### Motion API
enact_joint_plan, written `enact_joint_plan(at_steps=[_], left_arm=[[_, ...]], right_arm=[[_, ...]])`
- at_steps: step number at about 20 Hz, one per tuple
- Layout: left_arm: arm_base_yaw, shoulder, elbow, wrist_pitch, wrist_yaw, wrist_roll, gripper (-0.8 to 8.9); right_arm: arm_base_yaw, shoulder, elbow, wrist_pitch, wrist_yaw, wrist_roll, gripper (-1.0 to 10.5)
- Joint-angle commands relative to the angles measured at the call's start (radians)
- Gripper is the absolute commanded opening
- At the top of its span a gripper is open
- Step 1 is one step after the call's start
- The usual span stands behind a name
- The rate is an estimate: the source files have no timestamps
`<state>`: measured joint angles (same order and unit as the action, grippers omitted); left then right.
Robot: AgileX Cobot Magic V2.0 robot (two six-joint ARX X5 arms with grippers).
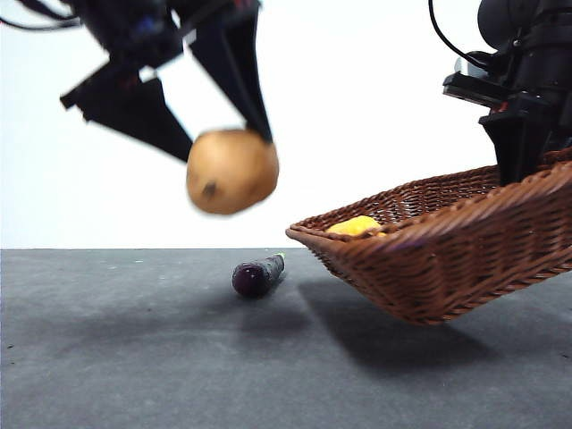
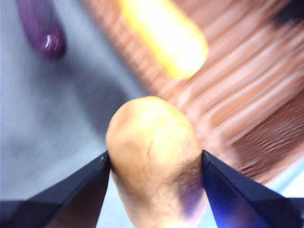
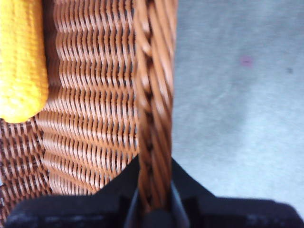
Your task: Help me put the vegetables on the table into the basket
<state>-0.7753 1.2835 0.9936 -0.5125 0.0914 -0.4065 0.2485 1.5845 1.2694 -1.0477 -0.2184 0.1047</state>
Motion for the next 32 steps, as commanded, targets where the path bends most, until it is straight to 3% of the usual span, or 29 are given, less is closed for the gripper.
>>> enact_joint_plan(at_steps=[1,3,9,10,13,20,25,32], left_arm=[[-0.005,-0.016,-0.002,0.047,0.09,-0.054,-0.09],[-0.008,-0.014,-0.002,0.089,0.153,-0.065,-0.08],[-0.037,0.041,-0.002,0.064,0.145,-0.055,0.07],[-0.042,0.043,-0.002,0.064,0.144,-0.053,0.72],[-0.047,0.044,-0.002,0.059,0.144,-0.053,6.16],[-0.011,0.044,0.063,0.023,0.137,-0.019,6.35],[0.055,0.063,0.235,-0.158,-0.042,0.116,6.33],[0.186,0.399,0.446,-0.19,-0.039,0.233,6.32]], right_arm=[[0.039,0.002,-0.008,0.024,-0.017,0.035,-0.1],[0.093,0.002,-0.008,0.05,-0.017,0.066,-0.1],[0.224,0.002,-0.008,0.141,-0.017,0.158,-0.1],[0.23,0.002,-0.008,0.142,-0.018,0.159,-0.1],[0.237,0.002,-0.008,0.138,-0.02,0.166,-0.1],[0.21,0.001,-0.008,0.119,-0.021,0.154,-0.1],[0.115,-0.003,-0.008,0.078,-0.021,0.089,-0.1],[-0.079,-0.026,-0.008,0.045,-0.056,0.006,-0.1]])
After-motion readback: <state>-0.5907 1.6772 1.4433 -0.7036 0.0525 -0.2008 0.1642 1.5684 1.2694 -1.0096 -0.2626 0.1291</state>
